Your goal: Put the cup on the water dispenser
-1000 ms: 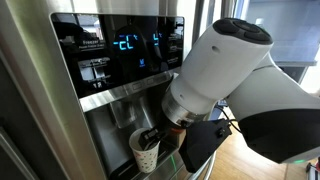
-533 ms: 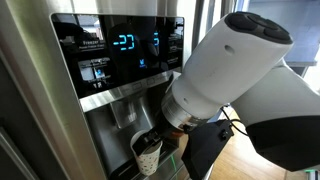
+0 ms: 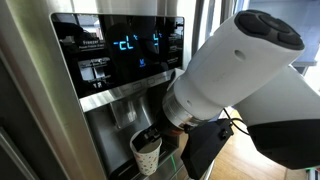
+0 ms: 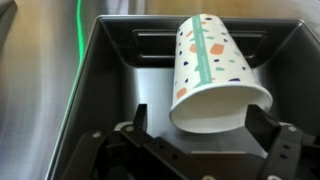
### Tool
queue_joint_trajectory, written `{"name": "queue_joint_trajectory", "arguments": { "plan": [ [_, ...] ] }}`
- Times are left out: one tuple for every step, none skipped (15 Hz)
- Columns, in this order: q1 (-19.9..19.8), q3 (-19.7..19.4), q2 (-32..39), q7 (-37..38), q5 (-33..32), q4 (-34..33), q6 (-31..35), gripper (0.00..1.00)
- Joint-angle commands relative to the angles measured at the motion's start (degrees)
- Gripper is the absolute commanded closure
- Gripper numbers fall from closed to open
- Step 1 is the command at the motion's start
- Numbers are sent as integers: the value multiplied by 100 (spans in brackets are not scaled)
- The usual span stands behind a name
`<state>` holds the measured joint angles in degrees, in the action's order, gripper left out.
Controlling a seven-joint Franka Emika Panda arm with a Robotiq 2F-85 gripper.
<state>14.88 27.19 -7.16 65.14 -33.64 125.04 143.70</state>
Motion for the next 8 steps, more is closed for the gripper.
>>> {"name": "queue_joint_trajectory", "arguments": {
  "plan": [
    [94, -12, -233, 258, -186, 169, 1, 0],
    [106, 2, -330, 284, -212, 223, -33, 0],
    [105, 11, -424, 361, -230, 273, -60, 0],
    [114, 19, -493, 360, -200, 312, -74, 0],
    [114, 27, -568, 394, -171, 357, -62, 0],
    [115, 46, -657, 404, -129, 410, -84, 0],
    [121, 55, -762, 389, -66, 476, -76, 0],
    [106, 73, -863, 418, -83, 535, -87, 0]
  ]
}}
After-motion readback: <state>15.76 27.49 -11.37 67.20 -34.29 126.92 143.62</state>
